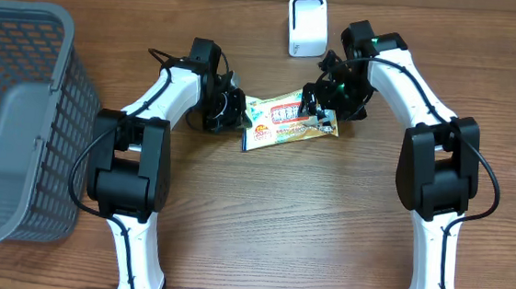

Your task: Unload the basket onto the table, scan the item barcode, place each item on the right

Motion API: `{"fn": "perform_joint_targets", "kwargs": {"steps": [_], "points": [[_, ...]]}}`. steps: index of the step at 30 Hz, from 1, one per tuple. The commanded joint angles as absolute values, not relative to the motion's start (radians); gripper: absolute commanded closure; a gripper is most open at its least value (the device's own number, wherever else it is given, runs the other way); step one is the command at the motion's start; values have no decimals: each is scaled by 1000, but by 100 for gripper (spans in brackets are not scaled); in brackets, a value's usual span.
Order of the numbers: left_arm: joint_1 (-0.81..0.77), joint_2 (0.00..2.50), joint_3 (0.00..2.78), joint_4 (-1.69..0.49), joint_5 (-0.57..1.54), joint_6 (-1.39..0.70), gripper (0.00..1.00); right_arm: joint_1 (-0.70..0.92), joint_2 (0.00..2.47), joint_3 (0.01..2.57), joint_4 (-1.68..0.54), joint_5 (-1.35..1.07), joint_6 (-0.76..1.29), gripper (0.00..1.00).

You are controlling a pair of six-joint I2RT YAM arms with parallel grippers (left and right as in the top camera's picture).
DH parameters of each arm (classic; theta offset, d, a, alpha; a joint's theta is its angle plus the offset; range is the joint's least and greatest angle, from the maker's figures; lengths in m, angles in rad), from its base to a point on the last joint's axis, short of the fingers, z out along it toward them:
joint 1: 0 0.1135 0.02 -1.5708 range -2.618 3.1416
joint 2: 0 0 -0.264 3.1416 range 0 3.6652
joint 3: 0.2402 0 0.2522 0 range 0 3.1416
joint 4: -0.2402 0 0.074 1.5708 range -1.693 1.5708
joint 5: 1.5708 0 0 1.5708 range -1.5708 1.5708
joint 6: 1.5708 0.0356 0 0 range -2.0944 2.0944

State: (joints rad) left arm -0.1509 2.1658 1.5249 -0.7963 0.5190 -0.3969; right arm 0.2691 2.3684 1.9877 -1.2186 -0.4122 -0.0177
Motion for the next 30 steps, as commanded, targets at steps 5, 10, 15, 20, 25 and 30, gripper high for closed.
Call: {"fn": "perform_joint_targets", "kwargs": {"steps": [5, 10, 15, 20, 25, 30], "points": [[-147, 2171, 1523, -799, 438, -413, 94, 326, 2338, 1983, -1397, -357, -65, 7], [-117, 2171, 1584, -854, 439, -395, 96, 391, 2334, 1988, -1544, -311, -64, 3], [-92, 2171, 1732, -1008, 442, -311, 87, 420, 2326, 2074, -1655, -148, -49, 0], [-90, 2171, 1857, -1114, 439, -293, 46, 405, 2326, 2241, -1641, -34, -49, 0], [-92, 2171, 1860, -1141, 437, -322, 0, 363, 2326, 2291, -1353, -39, -49, 32], [-92, 2171, 1860, -1196, 434, -321, 0, 334, 2333, 2226, -1122, -113, 14, 65]]}}
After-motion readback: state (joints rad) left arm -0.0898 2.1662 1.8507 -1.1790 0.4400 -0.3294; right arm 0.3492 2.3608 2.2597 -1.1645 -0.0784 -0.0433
